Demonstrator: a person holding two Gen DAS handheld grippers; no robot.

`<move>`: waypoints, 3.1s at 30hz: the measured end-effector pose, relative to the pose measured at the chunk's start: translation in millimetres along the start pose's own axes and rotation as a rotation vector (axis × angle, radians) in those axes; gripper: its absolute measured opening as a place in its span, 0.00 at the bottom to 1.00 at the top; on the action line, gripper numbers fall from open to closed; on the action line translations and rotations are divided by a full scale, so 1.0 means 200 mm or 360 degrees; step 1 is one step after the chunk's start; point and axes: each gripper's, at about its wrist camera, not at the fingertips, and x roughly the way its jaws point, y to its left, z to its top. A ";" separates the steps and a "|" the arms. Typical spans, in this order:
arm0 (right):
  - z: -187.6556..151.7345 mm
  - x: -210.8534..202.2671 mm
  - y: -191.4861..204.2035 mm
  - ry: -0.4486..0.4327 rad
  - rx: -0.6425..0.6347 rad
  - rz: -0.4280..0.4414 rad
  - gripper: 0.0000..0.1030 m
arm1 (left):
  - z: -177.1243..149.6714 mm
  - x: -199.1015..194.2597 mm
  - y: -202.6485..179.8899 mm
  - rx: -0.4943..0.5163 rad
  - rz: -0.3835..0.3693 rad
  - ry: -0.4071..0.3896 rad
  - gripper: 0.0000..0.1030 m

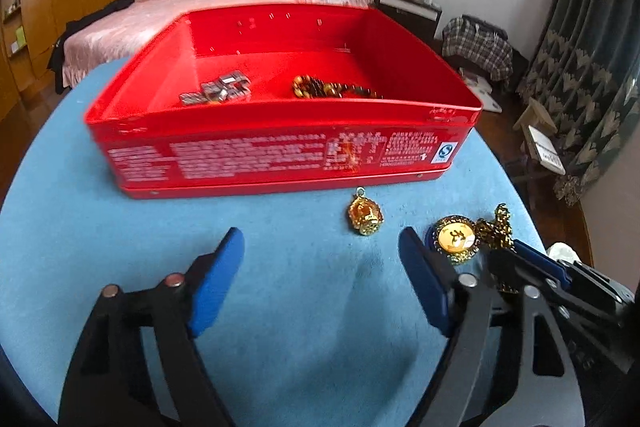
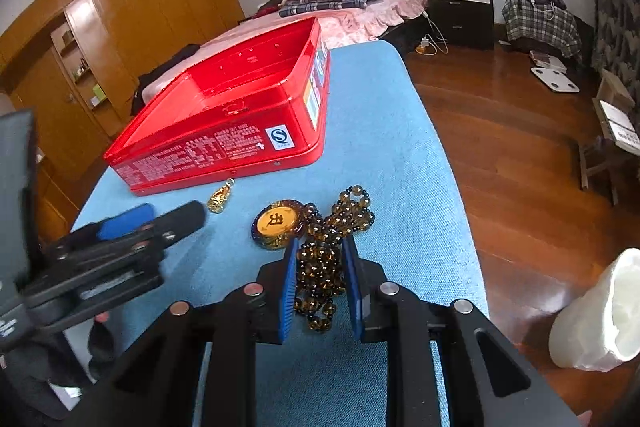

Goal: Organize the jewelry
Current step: 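Close the left gripper on the gold pendant while the right gripper lifts the bead necklace, then carry the bead necklace and gold pendant over the red tin with both grippers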

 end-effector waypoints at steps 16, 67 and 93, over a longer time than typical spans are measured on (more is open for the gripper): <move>-0.01 0.00 -0.05 -0.0003 0.0023 0.0053 0.21 | 0.05 0.10 -0.10 0.0108 0.0016 0.0046 0.34; -0.05 -0.13 0.30 0.0121 -0.0208 0.0151 0.30 | -0.10 -0.39 0.37 -0.0054 -0.0101 -0.0157 0.18; -0.25 -0.14 0.33 0.0003 -0.0206 0.0106 0.25 | -0.21 -0.40 0.34 -0.0011 -0.0153 -0.0114 0.18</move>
